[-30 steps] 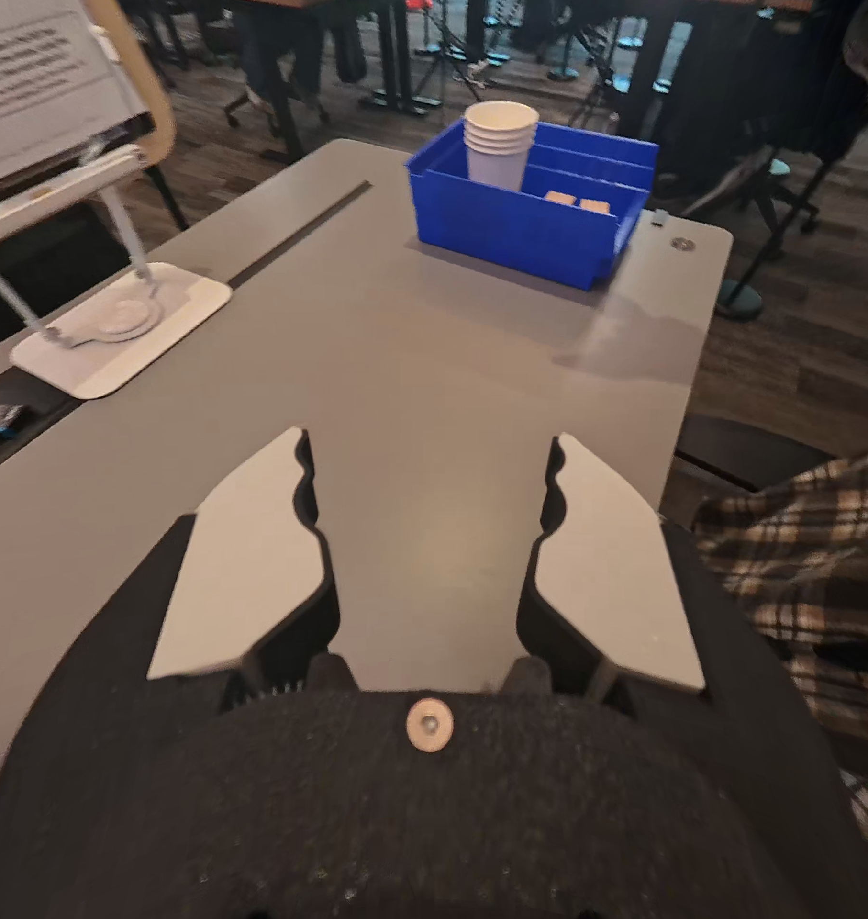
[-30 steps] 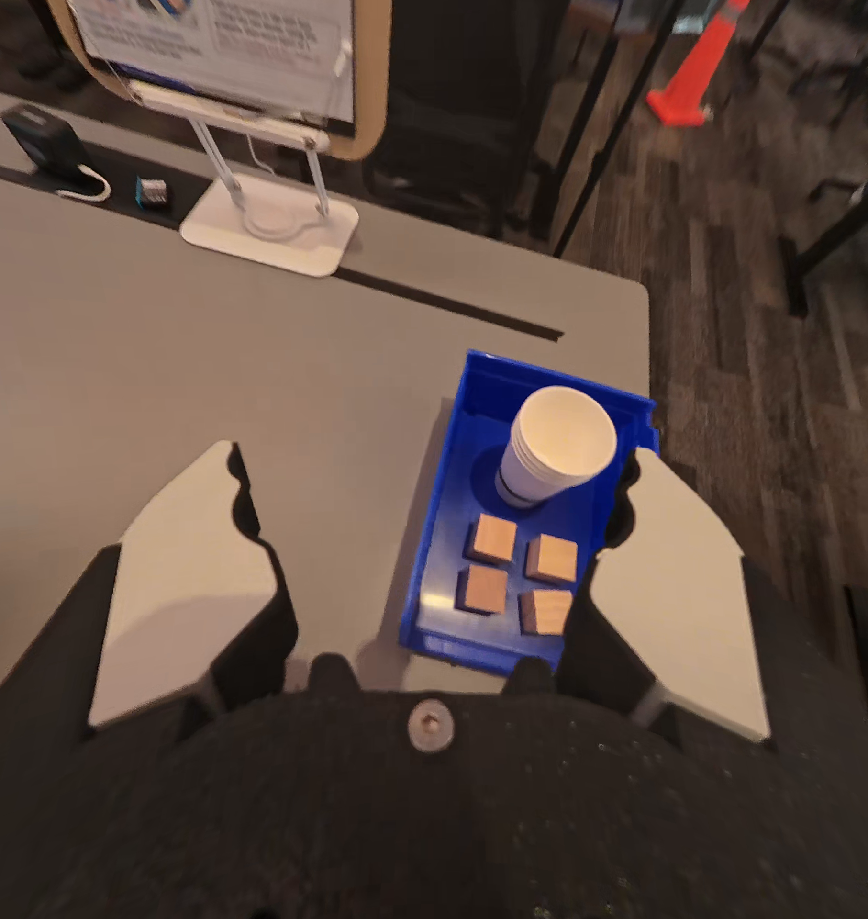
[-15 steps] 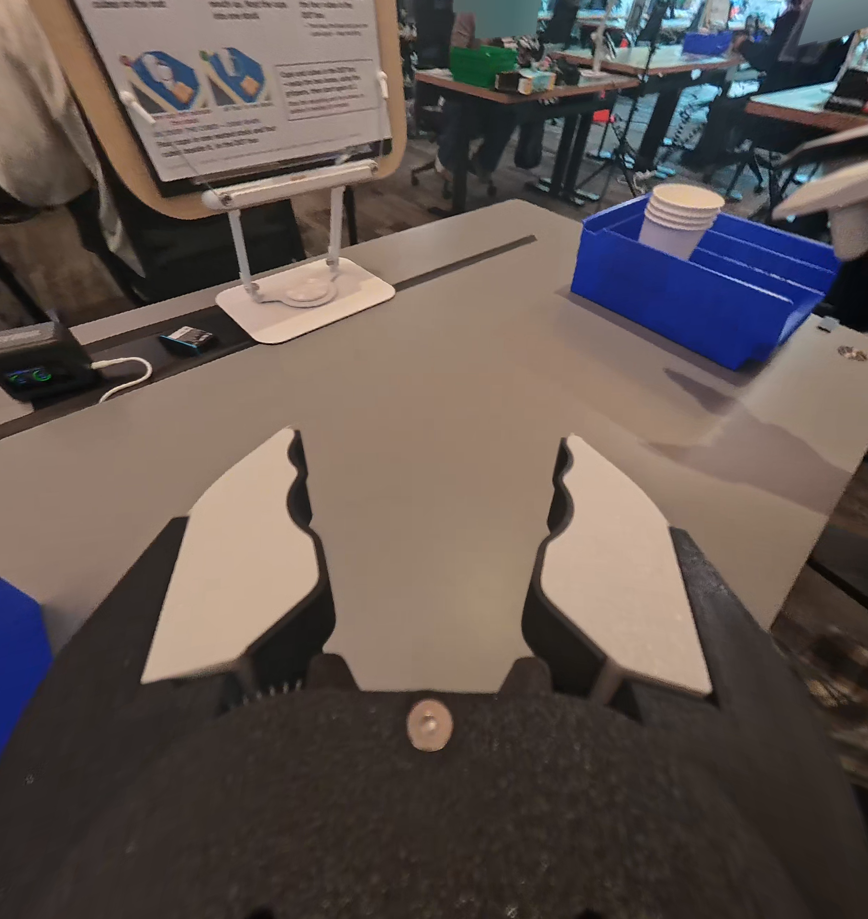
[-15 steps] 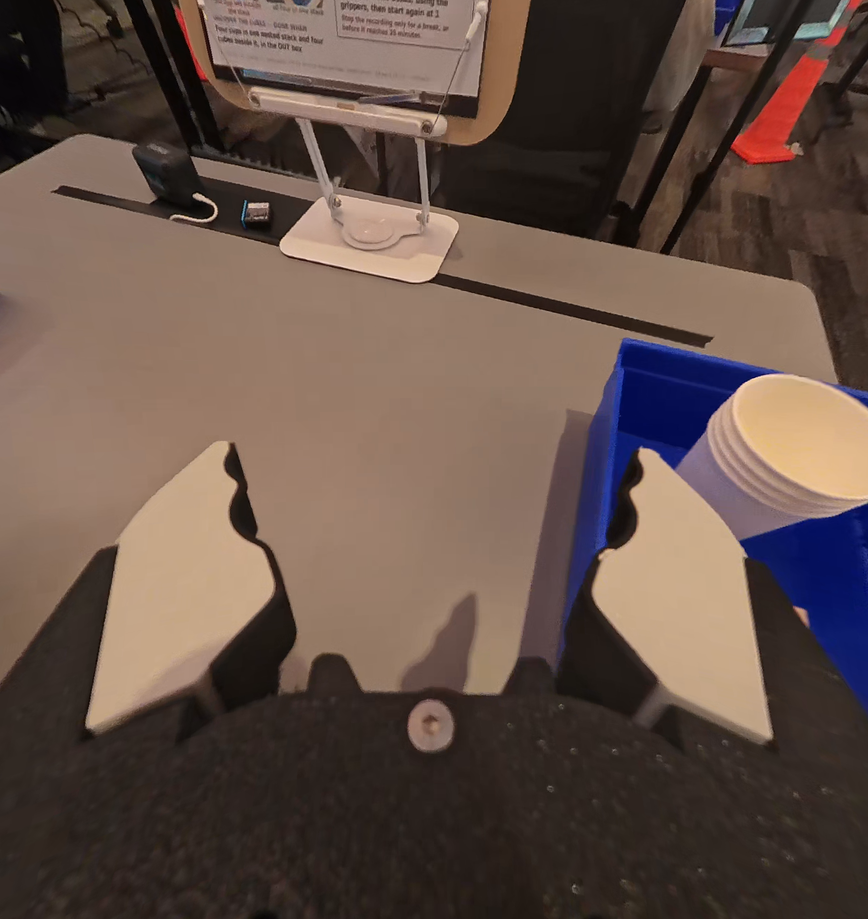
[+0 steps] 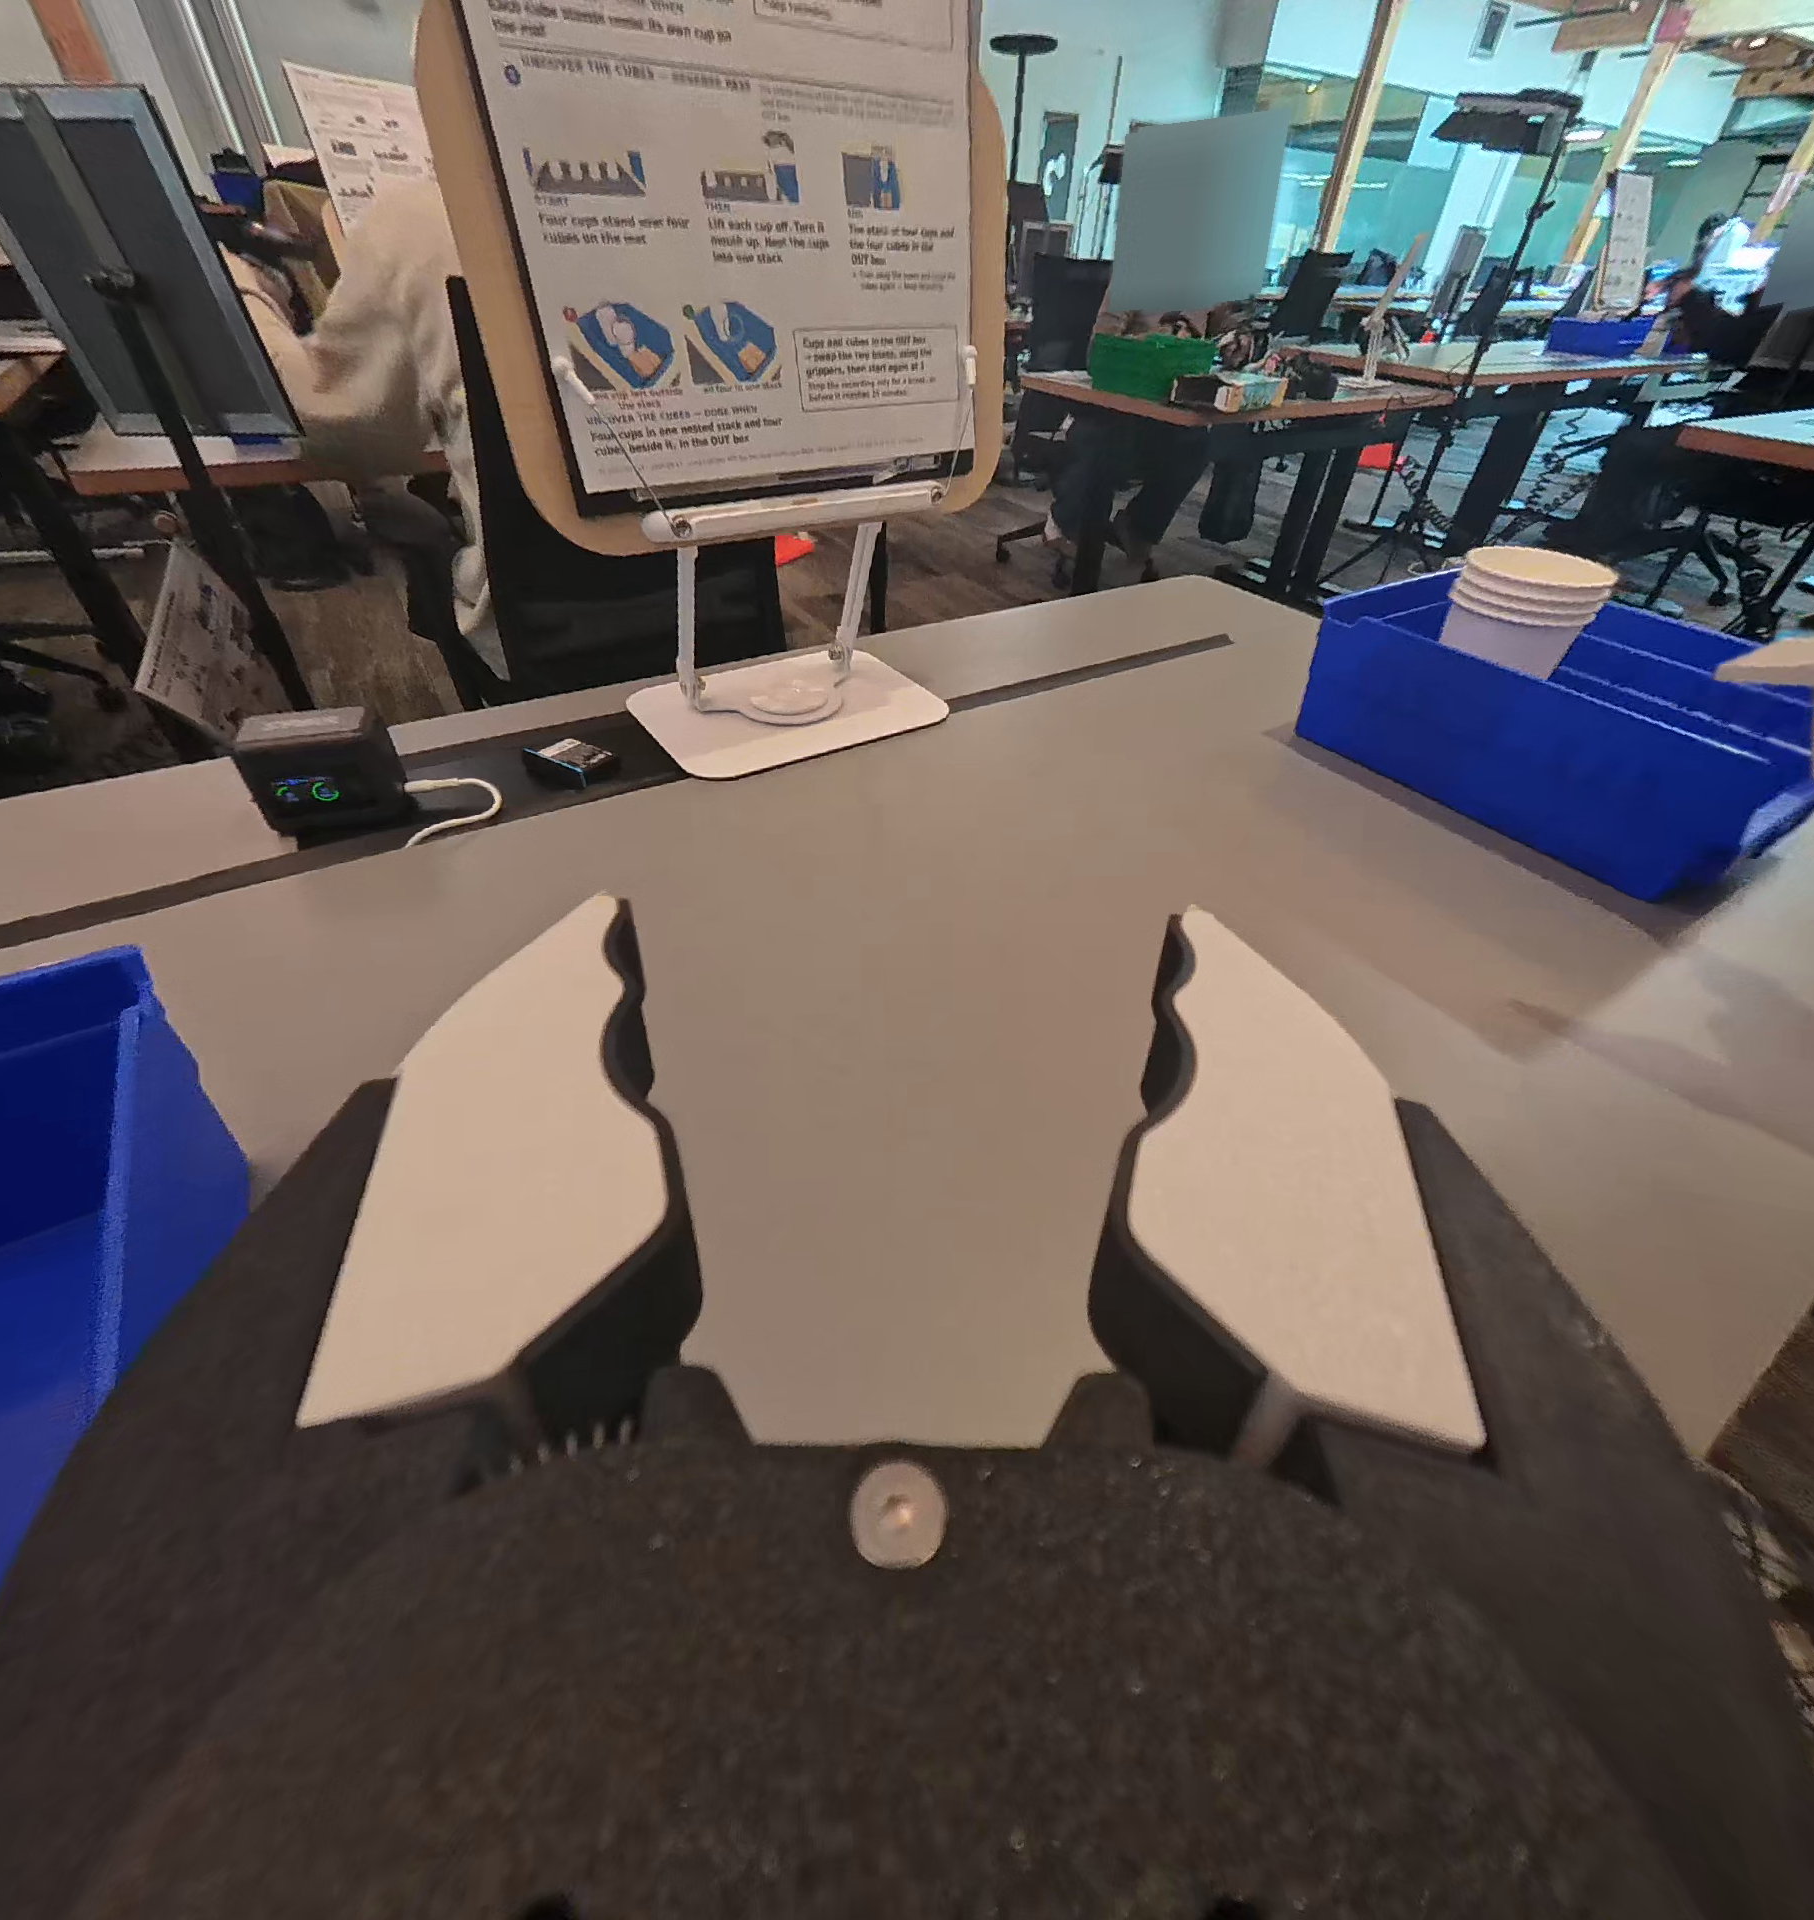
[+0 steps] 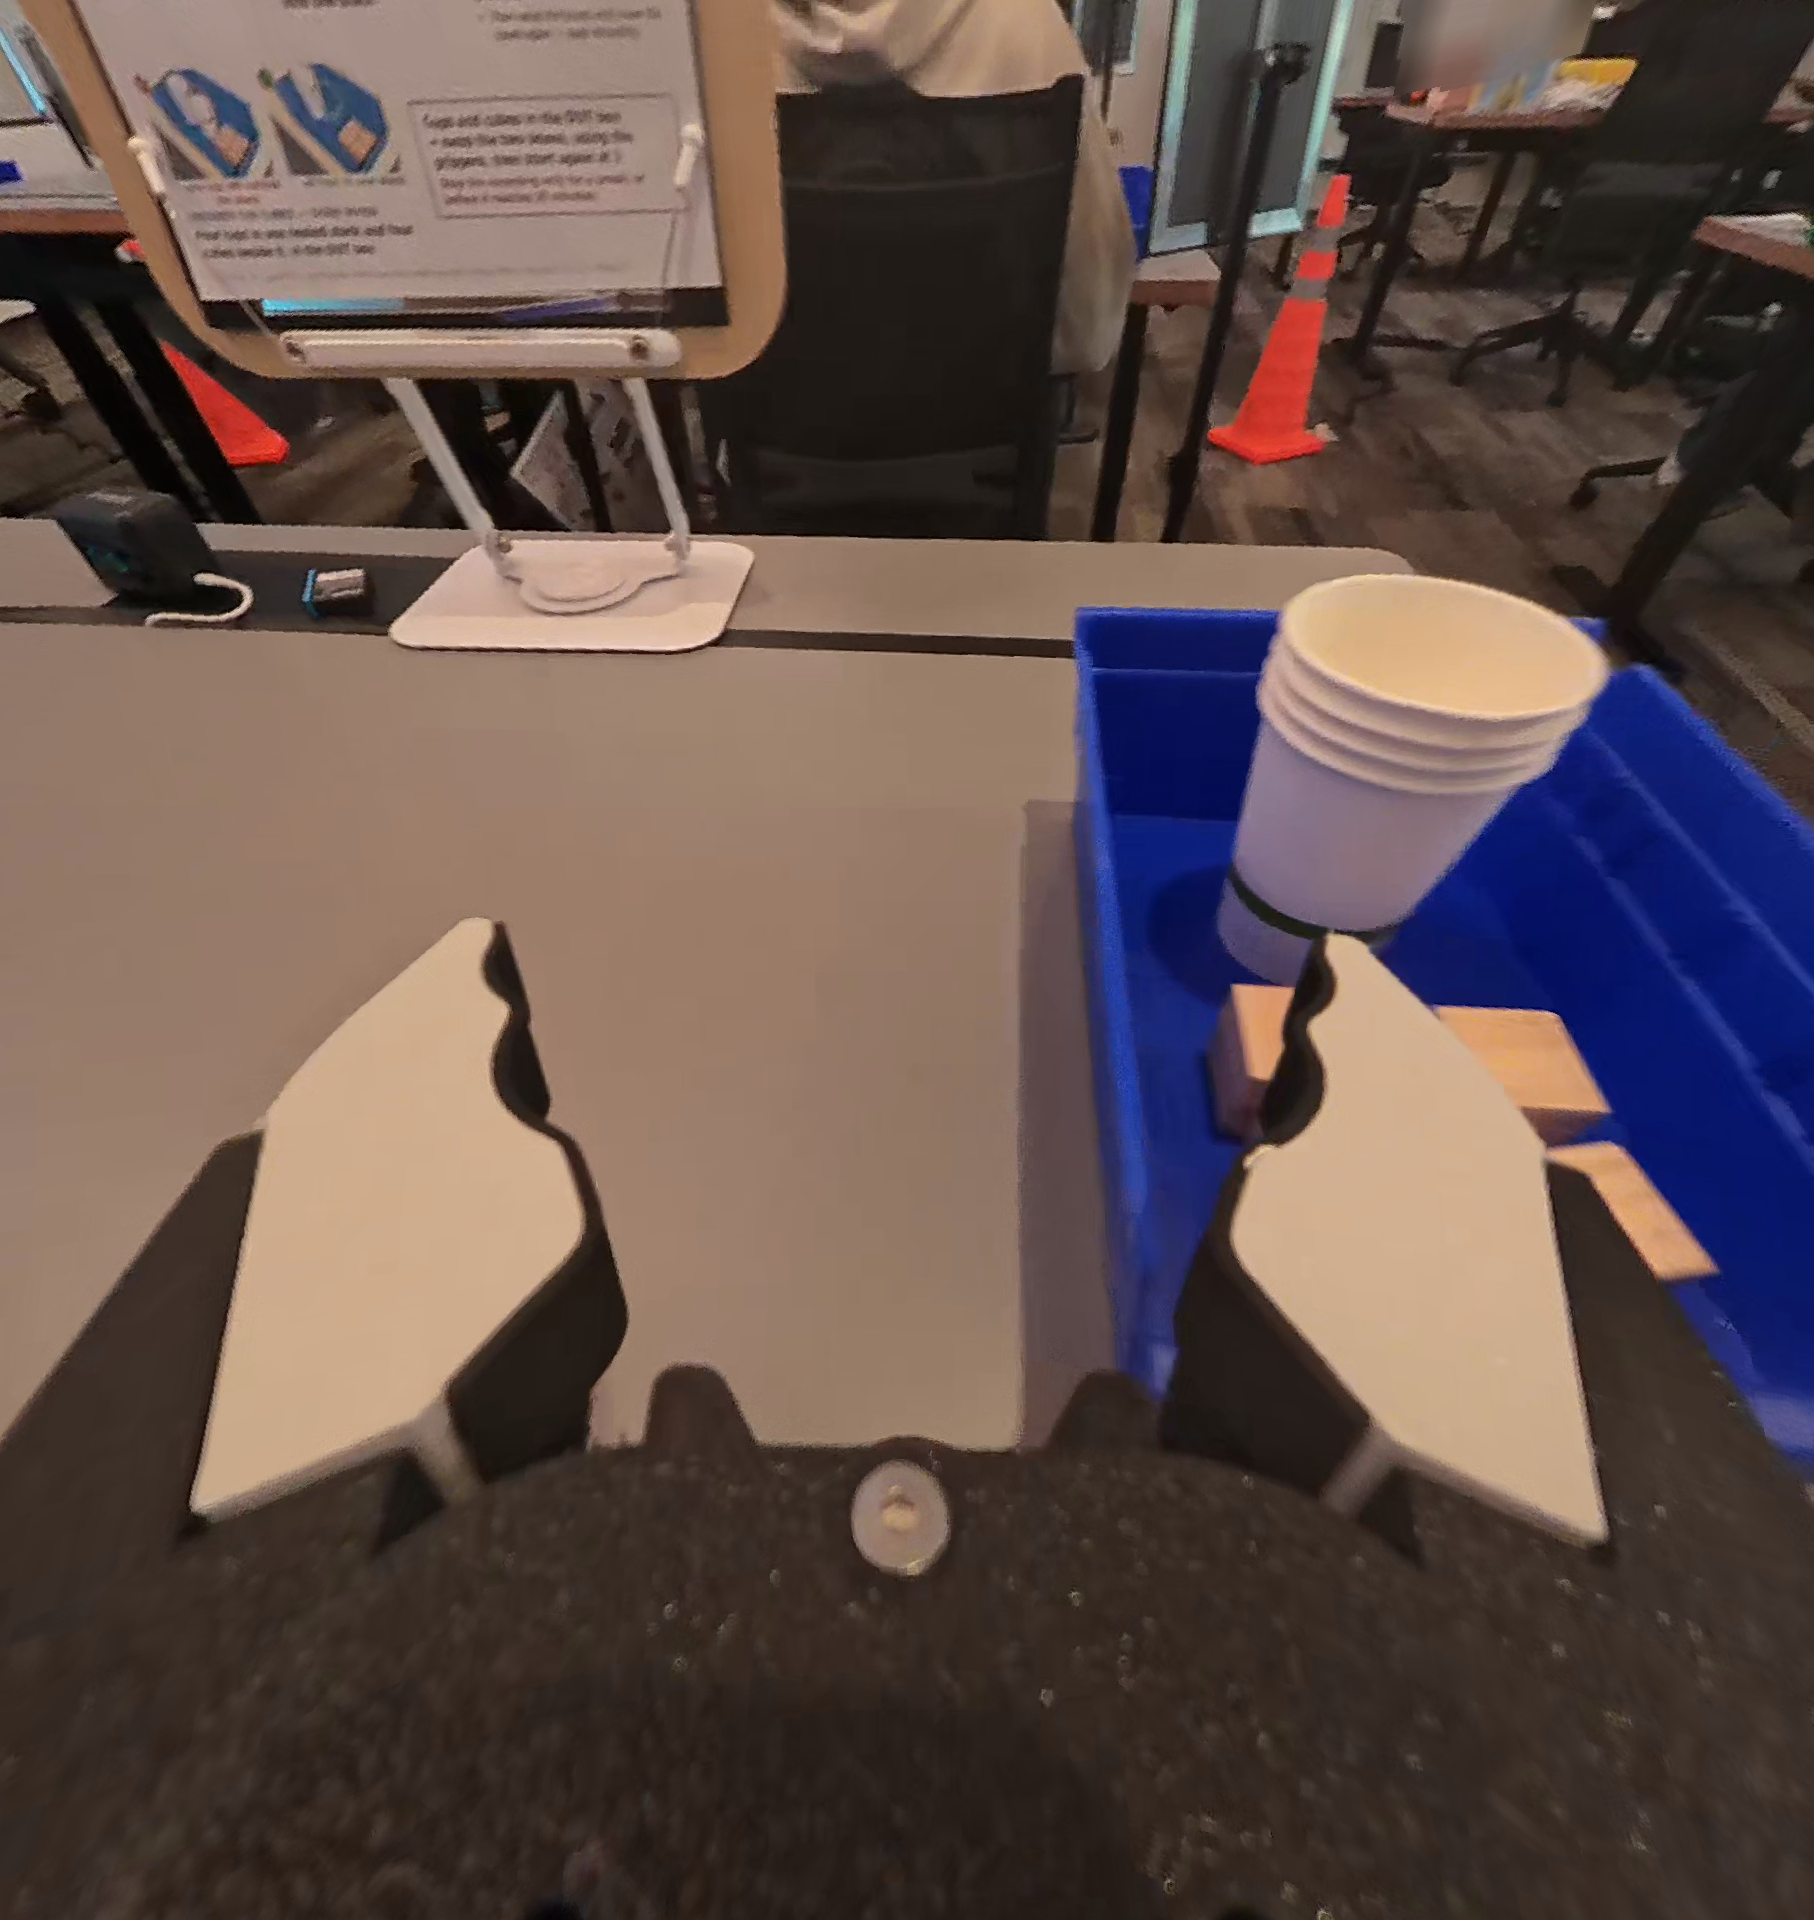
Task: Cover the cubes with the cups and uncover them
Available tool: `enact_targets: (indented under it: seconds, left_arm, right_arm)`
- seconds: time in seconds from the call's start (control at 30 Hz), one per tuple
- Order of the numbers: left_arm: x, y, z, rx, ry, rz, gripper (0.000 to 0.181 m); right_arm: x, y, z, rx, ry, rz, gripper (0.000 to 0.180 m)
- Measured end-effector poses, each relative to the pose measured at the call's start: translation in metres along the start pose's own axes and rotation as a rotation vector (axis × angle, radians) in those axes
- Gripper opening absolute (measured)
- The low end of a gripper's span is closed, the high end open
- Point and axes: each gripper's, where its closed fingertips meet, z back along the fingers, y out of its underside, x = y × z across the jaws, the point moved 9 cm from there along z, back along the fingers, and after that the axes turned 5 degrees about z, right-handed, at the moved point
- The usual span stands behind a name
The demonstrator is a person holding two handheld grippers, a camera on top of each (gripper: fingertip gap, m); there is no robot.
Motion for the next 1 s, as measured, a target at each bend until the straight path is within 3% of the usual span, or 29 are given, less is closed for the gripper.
enact_targets:
  seconds: [0.23,0.43,0.57,0.83,1.0]
  left_arm:
    - [-0.005,0.001,0.005,0.019,0.049,-0.011,0.093]
    - [-0.011,-0.001,0.004,0.016,0.09,-0.011,0.093]
    - [-0.014,-0.002,0.003,0.016,0.098,-0.019,0.092]
    - [-0.01,0.0,0.006,0.019,0.091,-0.028,0.092]
    - [-0.003,-0.001,0.007,0.0,0.087,-0.013,0.09]
  right_arm:
    - [-0.117,-0.044,0.034,0.197,0.169,0.035,0.121]
    - [-0.215,-0.059,0.012,0.62,0.164,0.005,0.105]
    - [-0.236,-0.041,-0.021,0.847,0.071,-0.028,0.084]
    - [-0.261,0.016,-0.065,1.07,0.049,-0.168,0.078]
    - [-0.261,0.031,-0.084,1.064,-0.048,-0.324,0.033]
